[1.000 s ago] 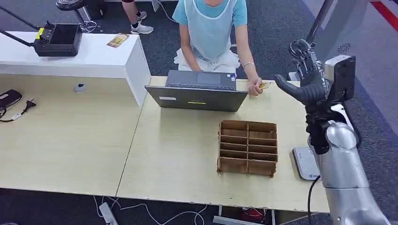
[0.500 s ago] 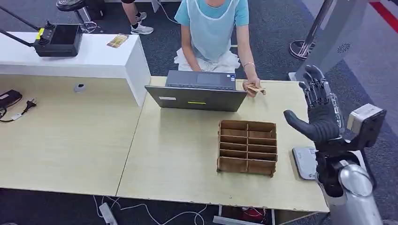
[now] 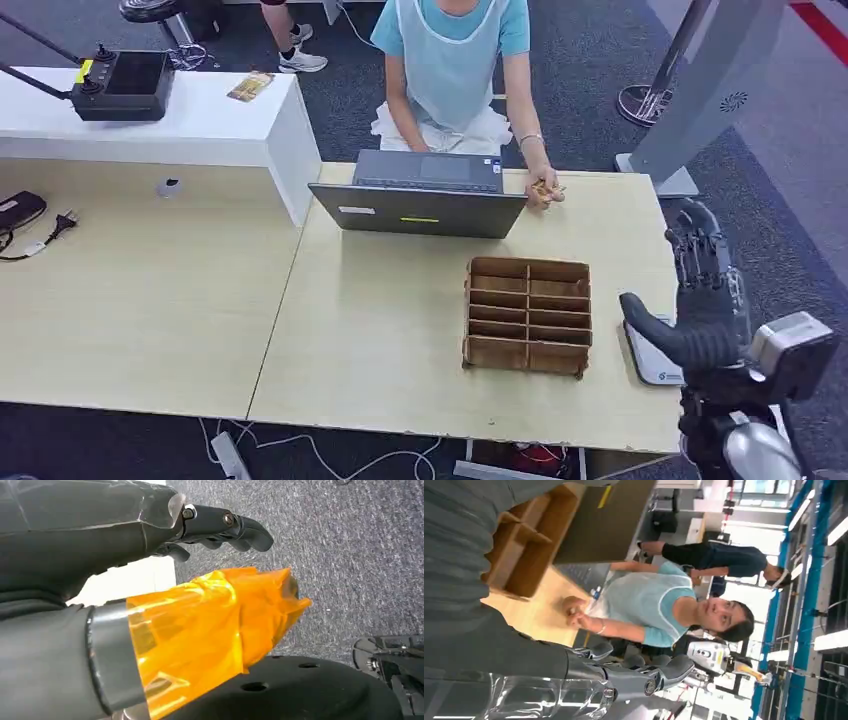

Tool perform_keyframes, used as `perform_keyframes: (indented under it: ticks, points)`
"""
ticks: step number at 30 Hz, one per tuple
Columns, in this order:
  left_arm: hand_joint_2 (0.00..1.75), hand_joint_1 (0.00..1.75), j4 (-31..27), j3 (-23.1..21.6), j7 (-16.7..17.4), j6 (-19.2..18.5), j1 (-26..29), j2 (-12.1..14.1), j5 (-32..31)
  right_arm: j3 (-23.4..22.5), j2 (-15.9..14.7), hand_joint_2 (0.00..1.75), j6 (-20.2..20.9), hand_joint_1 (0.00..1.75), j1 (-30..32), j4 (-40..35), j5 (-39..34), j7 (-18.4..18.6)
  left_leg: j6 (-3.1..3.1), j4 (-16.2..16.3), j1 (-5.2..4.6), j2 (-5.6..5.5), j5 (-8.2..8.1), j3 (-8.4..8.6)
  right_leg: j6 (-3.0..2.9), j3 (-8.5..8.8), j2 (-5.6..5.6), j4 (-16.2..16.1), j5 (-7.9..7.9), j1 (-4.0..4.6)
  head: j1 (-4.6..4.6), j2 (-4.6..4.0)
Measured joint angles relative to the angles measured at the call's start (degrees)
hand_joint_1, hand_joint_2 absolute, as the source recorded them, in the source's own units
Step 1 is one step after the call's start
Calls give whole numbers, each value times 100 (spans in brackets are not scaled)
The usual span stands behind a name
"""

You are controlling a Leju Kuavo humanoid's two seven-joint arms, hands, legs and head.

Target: Pass the card to the sensor for recognition and then transmit it.

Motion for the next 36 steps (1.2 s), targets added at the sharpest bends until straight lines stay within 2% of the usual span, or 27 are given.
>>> perform_keyframes:
  ticks: [5, 9, 25, 32, 36]
  points:
    - [0, 0, 0, 42, 4, 2, 14, -2, -15, 39, 321, 175, -369, 0, 953, -365, 336, -247, -1, -4, 0, -1, -4, -4, -6, 2, -5, 0, -9, 0, 0, 0]
    - [0, 0, 0, 66, 4, 2, 12, -2, -22, 72, 417, 175, -548, 0, 1300, -467, 449, -247, -10, -5, 0, 3, -10, -1, -7, 2, 3, 0, -9, 0, 0, 0]
    - [0, 0, 0, 92, 4, 4, 12, -2, -33, 83, 516, 175, -559, 0, 1453, -546, 452, -244, -10, -4, 0, 3, -9, 7, -8, 5, 4, 0, -8, 0, 0, 0]
    - [0, 0, 0, 120, -11, 37, 12, -2, 7, 85, 520, 175, -677, 0, 1466, -546, 651, -146, -9, -4, 0, 3, -9, 7, -7, 6, 4, 0, -8, -1, 2, 0]
    - [0, 0, 0, 140, -11, 37, 12, -2, 46, 107, 520, 175, -985, 0, 1465, -542, 1163, -109, -9, -4, 0, 3, -9, 6, -8, 6, 4, 0, -8, -1, 2, 0]
